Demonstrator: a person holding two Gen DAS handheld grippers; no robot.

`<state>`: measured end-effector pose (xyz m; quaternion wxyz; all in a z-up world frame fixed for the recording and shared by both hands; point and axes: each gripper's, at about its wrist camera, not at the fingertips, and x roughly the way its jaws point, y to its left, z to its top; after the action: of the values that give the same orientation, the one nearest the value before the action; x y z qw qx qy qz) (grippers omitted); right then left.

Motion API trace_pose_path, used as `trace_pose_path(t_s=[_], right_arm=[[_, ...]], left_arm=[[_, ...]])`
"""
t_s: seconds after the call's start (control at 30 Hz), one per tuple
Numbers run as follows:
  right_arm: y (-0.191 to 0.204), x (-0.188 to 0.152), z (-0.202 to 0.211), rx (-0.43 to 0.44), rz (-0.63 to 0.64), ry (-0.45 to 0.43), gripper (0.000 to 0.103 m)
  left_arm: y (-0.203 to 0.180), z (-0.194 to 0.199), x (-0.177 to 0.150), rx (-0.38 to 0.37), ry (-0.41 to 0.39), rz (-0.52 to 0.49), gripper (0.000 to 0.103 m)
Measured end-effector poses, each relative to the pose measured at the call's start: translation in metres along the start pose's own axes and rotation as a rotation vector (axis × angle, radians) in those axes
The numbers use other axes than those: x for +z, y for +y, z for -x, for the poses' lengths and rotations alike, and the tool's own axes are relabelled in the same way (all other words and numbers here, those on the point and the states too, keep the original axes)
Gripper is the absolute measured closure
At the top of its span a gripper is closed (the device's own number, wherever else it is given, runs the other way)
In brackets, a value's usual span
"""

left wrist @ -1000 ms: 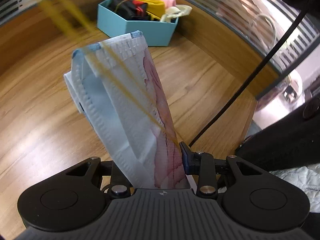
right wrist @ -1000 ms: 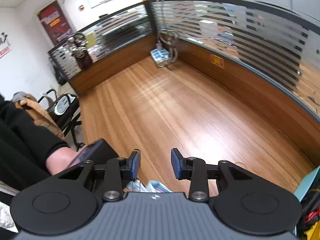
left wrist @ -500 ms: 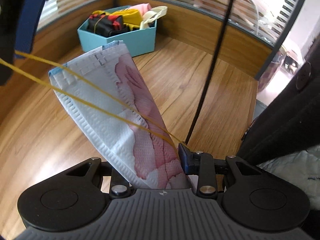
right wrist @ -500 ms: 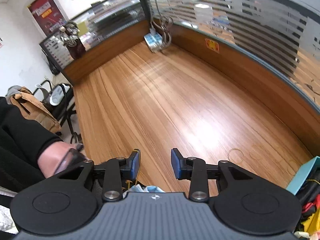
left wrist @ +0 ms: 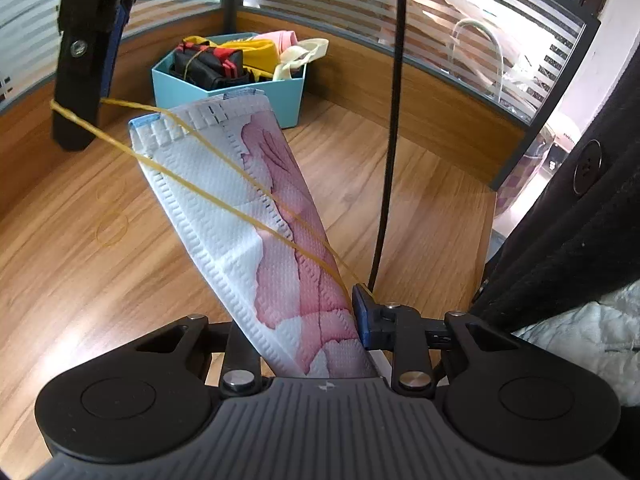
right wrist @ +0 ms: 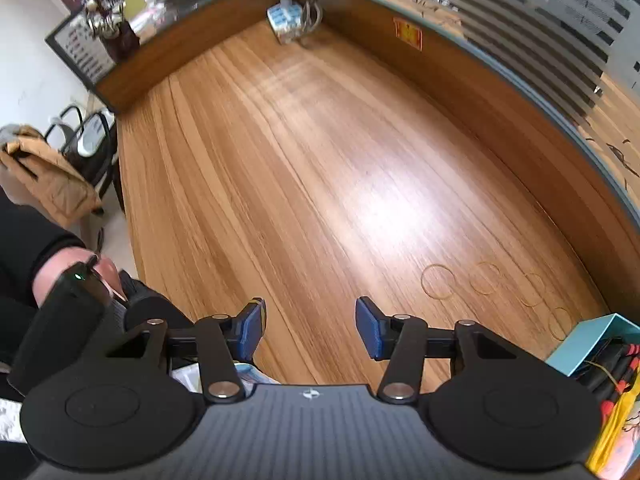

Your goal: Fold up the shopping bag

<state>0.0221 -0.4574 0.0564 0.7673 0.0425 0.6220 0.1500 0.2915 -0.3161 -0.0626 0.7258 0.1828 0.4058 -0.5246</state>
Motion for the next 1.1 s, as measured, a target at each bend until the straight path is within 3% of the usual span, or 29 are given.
trace_pose_path(t_s=[0.27,0.33,0.43,0.6,0.87,0.97,1.1], right_arm=[[-0.009,0.001,-0.014,-0.028,0.032,0.145,0.039],[-0.012,-0.002,-0.018,-0.033,0.029,0.177,0.033],[-0.018,-0.008,-0.022,-0.03,0.016,0.213,0.033],[-0.035,-0.022,-0.031,0.007,-0.037,0.221,0.028],[-0.05,-0.048,-0.039,0.046,-0.124,0.266,0.028],[-0.057,-0.06,-0.044,0.059,-0.167,0.287,0.021],[-0.07,-0.079,-0.048,0.118,-0.297,0.253,0.021]], left_arm=[[0.002,0.002,-0.003,-0.022,-0.028,0.046,0.075],[0.003,0.002,-0.004,-0.029,-0.033,0.057,0.076],[0.004,0.001,-0.005,-0.044,-0.037,0.073,0.077],[0.005,0.001,-0.009,-0.08,-0.043,0.111,0.079],[0.014,-0.002,-0.018,-0.171,-0.046,0.19,0.081],[0.016,-0.001,-0.02,-0.193,-0.056,0.215,0.081],[0.02,-0.001,-0.021,-0.21,-0.069,0.238,0.081]])
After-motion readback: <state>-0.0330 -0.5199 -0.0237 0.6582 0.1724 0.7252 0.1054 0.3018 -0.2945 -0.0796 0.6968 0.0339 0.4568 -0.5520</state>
